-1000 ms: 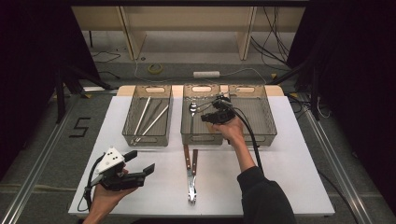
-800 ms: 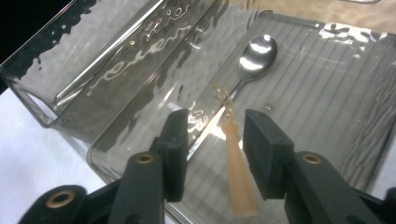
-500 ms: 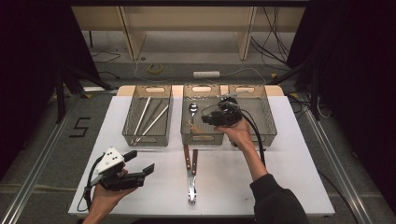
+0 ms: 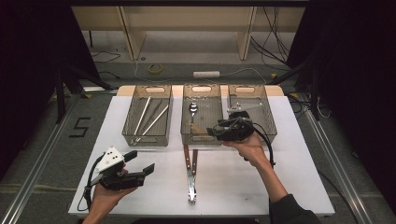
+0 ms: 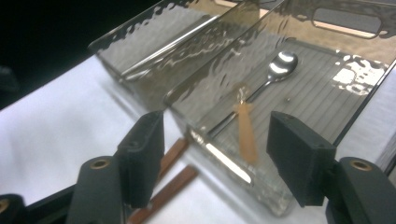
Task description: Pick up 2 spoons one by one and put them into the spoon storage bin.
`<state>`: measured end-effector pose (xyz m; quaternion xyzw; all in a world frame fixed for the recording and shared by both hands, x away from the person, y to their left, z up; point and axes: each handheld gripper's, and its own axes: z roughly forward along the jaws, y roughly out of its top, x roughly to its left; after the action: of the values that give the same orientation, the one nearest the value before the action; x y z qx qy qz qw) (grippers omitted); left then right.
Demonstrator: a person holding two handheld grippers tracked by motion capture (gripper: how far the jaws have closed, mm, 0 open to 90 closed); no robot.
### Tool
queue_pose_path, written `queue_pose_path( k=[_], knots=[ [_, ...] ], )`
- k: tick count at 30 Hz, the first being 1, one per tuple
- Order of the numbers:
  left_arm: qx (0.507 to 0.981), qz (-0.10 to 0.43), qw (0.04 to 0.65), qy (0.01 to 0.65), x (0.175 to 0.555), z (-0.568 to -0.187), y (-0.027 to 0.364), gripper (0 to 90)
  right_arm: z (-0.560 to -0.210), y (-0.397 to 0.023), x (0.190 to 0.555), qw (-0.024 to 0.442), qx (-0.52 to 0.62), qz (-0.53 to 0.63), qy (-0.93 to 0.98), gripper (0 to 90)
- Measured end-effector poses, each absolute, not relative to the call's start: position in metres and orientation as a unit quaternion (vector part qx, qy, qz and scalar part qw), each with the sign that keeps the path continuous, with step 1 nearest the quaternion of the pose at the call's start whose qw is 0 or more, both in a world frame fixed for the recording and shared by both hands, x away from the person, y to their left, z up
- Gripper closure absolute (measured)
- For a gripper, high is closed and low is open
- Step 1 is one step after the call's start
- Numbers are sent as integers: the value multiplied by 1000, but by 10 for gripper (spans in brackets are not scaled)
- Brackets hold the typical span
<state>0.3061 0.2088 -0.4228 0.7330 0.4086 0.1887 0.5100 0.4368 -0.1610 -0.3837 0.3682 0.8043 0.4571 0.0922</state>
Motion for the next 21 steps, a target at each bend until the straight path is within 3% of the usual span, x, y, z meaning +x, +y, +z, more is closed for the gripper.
queue_pose_path(
  k=[21],
  knots=[
    [751, 156, 506, 395, 331, -421, 193, 174, -415, -199, 362, 122, 342, 486, 795, 342]
  ],
)
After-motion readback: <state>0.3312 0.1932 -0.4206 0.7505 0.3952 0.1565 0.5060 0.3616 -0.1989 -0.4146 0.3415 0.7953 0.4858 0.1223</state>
